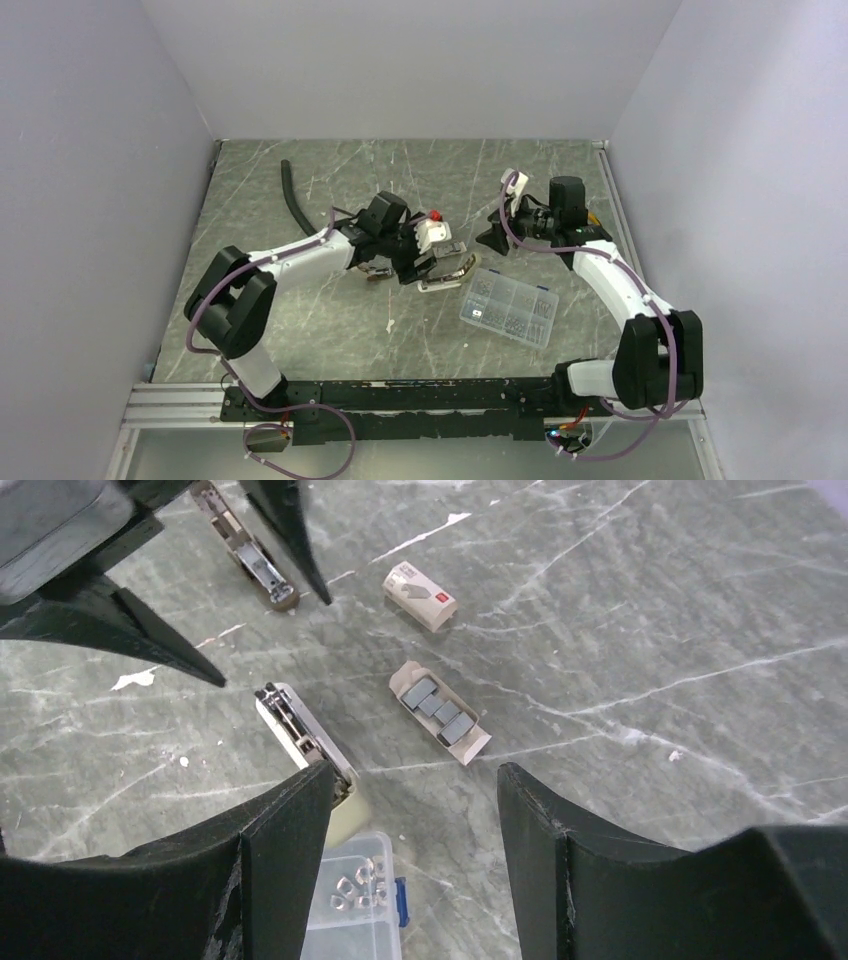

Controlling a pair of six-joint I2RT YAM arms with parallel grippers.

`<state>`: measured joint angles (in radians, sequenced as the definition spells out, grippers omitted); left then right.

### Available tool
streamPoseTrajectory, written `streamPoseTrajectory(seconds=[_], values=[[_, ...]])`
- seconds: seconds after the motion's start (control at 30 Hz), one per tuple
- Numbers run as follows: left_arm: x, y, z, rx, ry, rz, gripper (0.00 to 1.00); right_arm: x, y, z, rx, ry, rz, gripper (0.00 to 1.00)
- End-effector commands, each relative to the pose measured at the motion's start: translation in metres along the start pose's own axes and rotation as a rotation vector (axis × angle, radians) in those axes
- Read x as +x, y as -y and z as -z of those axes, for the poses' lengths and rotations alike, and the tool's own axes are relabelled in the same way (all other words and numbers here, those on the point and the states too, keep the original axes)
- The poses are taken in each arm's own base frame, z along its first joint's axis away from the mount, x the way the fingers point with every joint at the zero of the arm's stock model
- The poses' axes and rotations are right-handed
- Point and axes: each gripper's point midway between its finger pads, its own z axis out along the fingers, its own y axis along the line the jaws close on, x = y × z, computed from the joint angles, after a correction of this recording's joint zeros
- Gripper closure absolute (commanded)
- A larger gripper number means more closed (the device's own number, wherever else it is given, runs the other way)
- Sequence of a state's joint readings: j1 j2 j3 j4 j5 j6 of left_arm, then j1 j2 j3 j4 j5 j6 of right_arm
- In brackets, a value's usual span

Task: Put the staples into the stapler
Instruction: Place the stapler at the center of the board, then pick up the staple box from the center of the board.

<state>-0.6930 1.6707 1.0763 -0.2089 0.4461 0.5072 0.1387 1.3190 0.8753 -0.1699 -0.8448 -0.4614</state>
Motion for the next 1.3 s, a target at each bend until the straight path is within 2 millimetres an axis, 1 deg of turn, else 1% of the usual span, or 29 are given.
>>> streamPoseTrajectory(seconds=[0.0, 0.07, 0.13, 0.2, 0.23, 0.3, 0.4, 0.47, 0.67, 0.77, 0.93, 1.07, 1.13, 1.17, 1.27], values=[[-0.029, -0.029, -0.002, -0.067, 0.038, -0.013, 0.18, -0.021, 0.002, 0.013, 0.050, 0.057, 0.014, 0.36], [-0.026, -0.040, -0.015, -0.066, 0.006, -0.003, 0.18, -0.022, 0.000, 0.017, 0.056, 0.054, 0.001, 0.36], [-0.030, -0.053, -0.027, -0.064, -0.010, 0.008, 0.17, -0.025, -0.003, 0.021, 0.060, 0.053, -0.007, 0.36], [-0.026, -0.062, -0.041, -0.054, -0.035, 0.025, 0.16, -0.026, -0.006, 0.024, 0.056, 0.052, -0.011, 0.36], [-0.020, -0.065, -0.051, -0.045, -0.054, 0.036, 0.16, -0.025, -0.008, 0.025, 0.052, 0.050, -0.011, 0.36], [-0.016, -0.071, -0.062, -0.036, -0.070, 0.036, 0.15, -0.022, -0.011, 0.026, 0.049, 0.043, -0.016, 0.36], [-0.010, -0.074, -0.074, -0.024, -0.086, 0.037, 0.14, -0.018, -0.014, 0.027, 0.044, 0.035, -0.019, 0.36], [-0.007, -0.074, -0.079, -0.014, -0.089, 0.040, 0.13, -0.017, -0.014, 0.028, 0.042, 0.032, -0.019, 0.36], [0.000, -0.071, -0.087, -0.004, -0.093, 0.052, 0.13, -0.014, -0.013, 0.027, 0.040, 0.028, -0.026, 0.36], [0.006, -0.069, -0.093, -0.004, -0.106, 0.058, 0.15, -0.013, -0.013, 0.026, 0.040, 0.028, -0.027, 0.36], [0.015, -0.064, -0.103, -0.005, -0.137, 0.044, 0.22, -0.013, -0.013, 0.027, 0.043, 0.031, -0.028, 0.36], [0.016, -0.062, -0.109, -0.001, -0.147, 0.034, 0.30, -0.012, -0.011, 0.027, 0.049, 0.032, -0.027, 0.37], [0.017, -0.060, -0.110, 0.005, -0.153, 0.035, 0.37, -0.011, -0.011, 0.027, 0.050, 0.030, -0.027, 0.36], [0.017, -0.060, -0.109, 0.006, -0.156, 0.035, 0.42, -0.011, -0.011, 0.028, 0.053, 0.031, -0.027, 0.37], [0.020, -0.059, -0.106, 0.005, -0.169, 0.033, 0.54, -0.011, -0.010, 0.029, 0.058, 0.031, -0.026, 0.37]])
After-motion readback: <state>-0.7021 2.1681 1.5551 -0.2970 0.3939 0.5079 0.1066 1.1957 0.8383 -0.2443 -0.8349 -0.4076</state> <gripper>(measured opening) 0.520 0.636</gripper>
